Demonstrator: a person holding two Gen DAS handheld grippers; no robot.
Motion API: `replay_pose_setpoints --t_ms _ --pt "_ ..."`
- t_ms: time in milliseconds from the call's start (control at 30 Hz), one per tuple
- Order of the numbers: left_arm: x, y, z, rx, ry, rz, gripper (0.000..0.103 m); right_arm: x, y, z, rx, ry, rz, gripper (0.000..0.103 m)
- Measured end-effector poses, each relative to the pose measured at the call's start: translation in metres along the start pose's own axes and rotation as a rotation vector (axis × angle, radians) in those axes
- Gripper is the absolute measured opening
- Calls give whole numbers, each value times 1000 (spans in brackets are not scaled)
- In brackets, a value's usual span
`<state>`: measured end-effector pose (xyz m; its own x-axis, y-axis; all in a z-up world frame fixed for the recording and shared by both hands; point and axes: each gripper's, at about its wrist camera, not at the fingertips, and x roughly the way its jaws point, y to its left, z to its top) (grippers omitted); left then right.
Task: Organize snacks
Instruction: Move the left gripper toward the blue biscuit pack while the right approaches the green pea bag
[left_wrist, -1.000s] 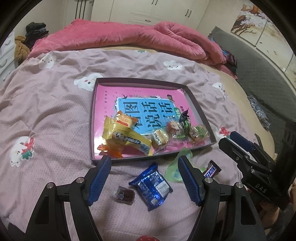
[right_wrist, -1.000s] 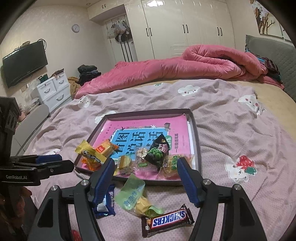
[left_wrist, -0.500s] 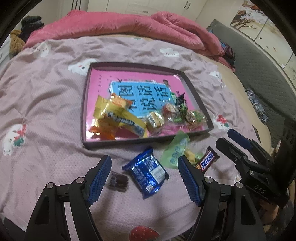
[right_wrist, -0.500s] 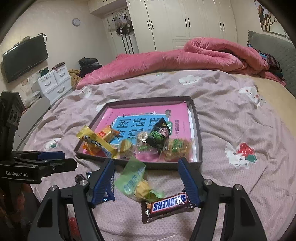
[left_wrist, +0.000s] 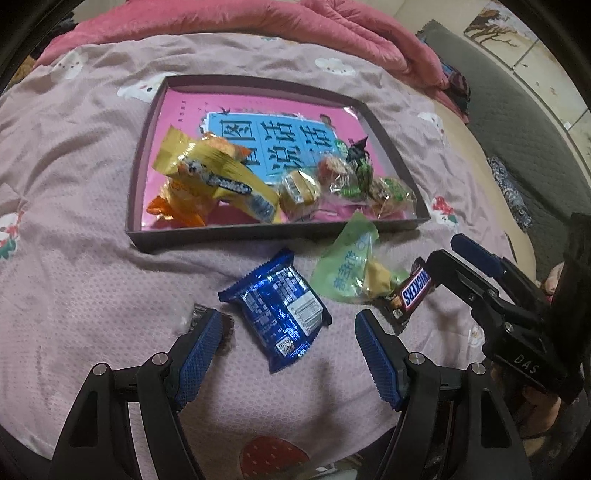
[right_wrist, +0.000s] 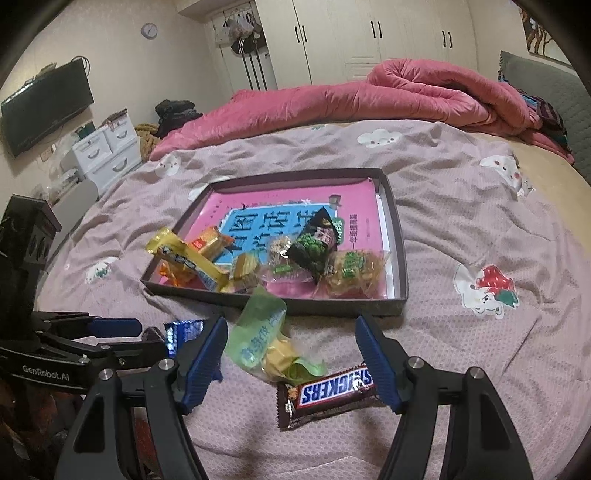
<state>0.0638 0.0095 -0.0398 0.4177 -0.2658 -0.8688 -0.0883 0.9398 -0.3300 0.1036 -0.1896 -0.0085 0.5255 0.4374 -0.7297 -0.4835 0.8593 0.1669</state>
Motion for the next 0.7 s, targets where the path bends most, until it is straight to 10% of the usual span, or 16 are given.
replay_pose_setpoints --t_ms 700 --pt "29 -4 -5 -38 66 -14 76 14 -3 -11 -77 63 -52 71"
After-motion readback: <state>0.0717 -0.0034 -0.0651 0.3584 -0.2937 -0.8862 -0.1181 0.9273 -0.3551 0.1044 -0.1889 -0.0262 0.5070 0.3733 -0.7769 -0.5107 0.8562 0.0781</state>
